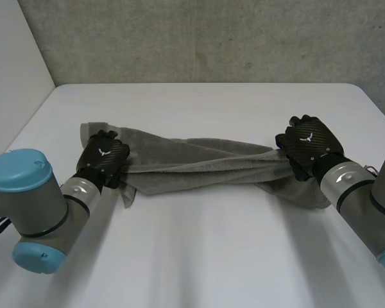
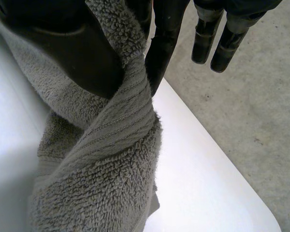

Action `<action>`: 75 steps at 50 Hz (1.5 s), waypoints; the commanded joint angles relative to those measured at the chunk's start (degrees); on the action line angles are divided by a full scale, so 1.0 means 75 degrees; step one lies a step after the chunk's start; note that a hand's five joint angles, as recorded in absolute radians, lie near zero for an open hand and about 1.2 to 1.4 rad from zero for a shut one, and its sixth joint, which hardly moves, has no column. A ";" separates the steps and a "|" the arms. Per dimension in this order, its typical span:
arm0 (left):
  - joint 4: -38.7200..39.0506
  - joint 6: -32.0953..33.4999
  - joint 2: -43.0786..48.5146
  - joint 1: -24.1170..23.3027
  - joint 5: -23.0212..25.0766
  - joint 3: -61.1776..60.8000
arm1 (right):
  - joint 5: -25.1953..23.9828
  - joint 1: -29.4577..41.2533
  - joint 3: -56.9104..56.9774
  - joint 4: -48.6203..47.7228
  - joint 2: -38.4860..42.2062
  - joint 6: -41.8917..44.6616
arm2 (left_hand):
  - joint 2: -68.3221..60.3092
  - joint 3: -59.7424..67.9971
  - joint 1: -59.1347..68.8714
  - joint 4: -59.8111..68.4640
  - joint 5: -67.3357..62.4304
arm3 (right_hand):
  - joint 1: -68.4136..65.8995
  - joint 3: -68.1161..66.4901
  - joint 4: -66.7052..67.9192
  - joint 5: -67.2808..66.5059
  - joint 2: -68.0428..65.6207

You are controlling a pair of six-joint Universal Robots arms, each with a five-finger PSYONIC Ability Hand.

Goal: Fold the towel.

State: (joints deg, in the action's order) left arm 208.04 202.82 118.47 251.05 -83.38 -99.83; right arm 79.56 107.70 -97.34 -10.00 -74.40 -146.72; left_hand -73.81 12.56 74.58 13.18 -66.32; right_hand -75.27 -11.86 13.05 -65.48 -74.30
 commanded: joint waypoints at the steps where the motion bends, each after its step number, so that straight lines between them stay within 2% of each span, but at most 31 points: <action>1: 0.0093 0.0016 -0.0046 -0.0097 -0.0109 -0.0002 | 0.0044 -0.0017 0.0006 0.0021 -0.0017 -0.0007 | -0.0826 -0.0342 0.0723 -0.0425 -0.0491 | -0.0630 0.0248 -0.0407 -0.0603 -0.0760; 2: 0.0093 0.0016 -0.0046 -0.0202 -0.0109 -0.0013 | 0.0044 -0.0017 0.0017 0.0021 -0.0017 -0.0007 | 0.0948 -0.0342 -0.1051 -0.0425 0.1282 | -0.0630 0.0248 -0.0407 -0.0603 -0.0760; 3: 0.0093 0.0016 -0.0046 -0.0203 -0.0109 -0.0013 | 0.0056 -0.0028 0.0029 0.0009 -0.0017 -0.0007 | 0.0965 -0.0342 -0.1069 -0.0425 0.1300 | -0.0630 0.0248 -0.0407 -0.0603 -0.0760; 4: 0.0093 0.0016 -0.0058 -0.0319 -0.0109 -0.0025 | 0.0056 -0.0028 0.0029 0.0009 -0.0017 -0.0007 | 0.3608 -0.0342 -0.3711 -0.0425 0.3943 | -0.0630 0.0248 -0.0407 -0.0603 -0.0760; 5: 0.0093 0.0016 -0.0058 -0.0390 -0.0121 -0.0025 | 0.0068 -0.0028 0.0041 0.0009 -0.0029 -0.0007 | 0.4589 -0.0342 -0.4692 -0.0425 0.4924 | -0.0630 0.0248 -0.0407 -0.0603 -0.0760; 14: 0.0023 0.0016 -0.0058 -0.0438 -0.0145 -0.0013 | 0.0373 -0.0063 0.0170 0.0009 0.0006 -0.0229 | 0.4734 -0.0342 -0.4837 -0.0425 0.5068 | -0.0630 0.0248 -0.0407 -0.0603 -0.0760; 27: -0.0059 -0.0007 0.0024 -0.0520 -0.0109 -0.0002 | 0.0384 -0.0415 0.0182 0.0021 -0.0181 -0.0335 | 0.4711 -0.0342 -0.4814 -0.0425 0.5046 | -0.0630 0.0248 -0.0407 -0.0603 -0.0760; 33: -0.0024 -0.0066 -0.0035 -0.0895 -0.0191 0.0069 | 0.0373 -0.0415 0.0158 0.0021 -0.0111 -0.0347 | 0.4599 -0.0342 -0.4702 -0.0425 0.4934 | -0.0630 0.0248 -0.0407 -0.0603 -0.0760; 41: -0.0035 -0.0125 0.0540 -0.0953 -0.0789 0.0678 | 0.0384 -0.0380 0.0123 0.0021 -0.0134 -0.0347 | 0.4128 -0.0342 -0.4231 -0.0425 0.4463 | -0.0630 0.0248 -0.0407 -0.0603 -0.0760; 43: -0.0071 -0.0288 0.0715 -0.0988 -0.0964 0.0935 | 0.0384 -0.0380 0.0111 0.0021 -0.0134 -0.0347 | 0.3815 -0.0342 -0.3918 -0.0425 0.4150 | -0.0630 0.0248 -0.0407 -0.0603 -0.0760; 55: -0.0293 -0.1039 0.0879 -0.0988 -0.0930 0.1170 | 0.0373 -0.0356 0.0088 0.0021 -0.0146 -0.0347 | 0.3096 -0.0342 -0.3199 -0.0425 0.3431 | -0.0630 0.0248 -0.0407 -0.0603 -0.0760; 60: -0.0563 -0.1308 0.0891 -0.0977 -0.0801 0.1288 | 0.0373 -0.0345 0.0076 0.0021 -0.0146 -0.0347 | 0.1392 -0.0342 -0.1495 -0.0425 0.1727 | -0.0630 0.0248 -0.0407 -0.0603 -0.0760; 61: -0.0656 -0.1471 0.0880 -0.0988 -0.0662 0.1311 | 0.0373 -0.0345 0.0076 0.0021 -0.0146 -0.0347 | -0.0140 -0.0342 0.0037 -0.0425 0.0194 | -0.0630 0.0248 -0.0407 -0.0603 -0.0760; 63: -0.0796 -0.1681 0.0833 -0.0977 -0.0428 0.1357 | 0.0384 -0.0333 0.0088 0.0033 -0.0181 -0.0347 | -0.0819 -0.0342 0.0716 -0.0425 -0.0484 | -0.0630 0.0248 -0.0407 -0.0603 -0.0760; 67: -0.1231 -0.2035 0.0751 -0.0930 -0.0039 0.1381 | 0.0361 -0.0321 0.0088 0.0161 -0.0263 -0.0335 | -0.0826 -0.0342 0.0723 -0.0425 -0.0491 | -0.0630 0.0248 -0.0407 -0.0603 -0.0760; 70: -0.1746 -0.2222 0.0247 -0.0871 0.0230 0.1288 | 0.0291 -0.0368 0.0169 0.0581 -0.0554 -0.0324 | -0.0826 -0.0342 0.0723 -0.0425 -0.0491 | -0.0630 0.0248 -0.0407 -0.0603 -0.0760; 72: -0.2073 -0.2304 -0.0593 -0.0662 0.0440 0.1089 | 0.0197 -0.0415 0.0217 0.0853 -0.0755 -0.0312 | -0.0826 -0.0342 0.0723 -0.0425 -0.0491 | -0.0630 0.0248 -0.0407 -0.0603 -0.0760; 73: -0.2075 -0.2304 -0.0597 -0.0660 0.0441 0.1088 | 0.0081 -0.0427 0.0298 0.1108 -0.0941 -0.0277 | -0.0826 -0.0342 0.0723 -0.0425 -0.0491 | -0.0630 0.0248 -0.0407 -0.0603 -0.0760; 75: -0.2261 -0.2316 -0.1460 -0.0276 0.0547 0.1018 | -0.0014 -0.0438 0.0439 0.1345 -0.1084 -0.0242 | -0.0826 -0.0342 0.0723 -0.0425 -0.0491 | -0.0630 0.0248 -0.0407 -0.0603 -0.0760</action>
State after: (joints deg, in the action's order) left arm 194.93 186.19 118.97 244.95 -81.53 -90.54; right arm 81.40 104.88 -95.96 -5.34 -78.83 -149.08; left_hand -74.81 12.56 74.49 13.18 -65.71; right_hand -75.28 -11.86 13.05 -65.50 -74.62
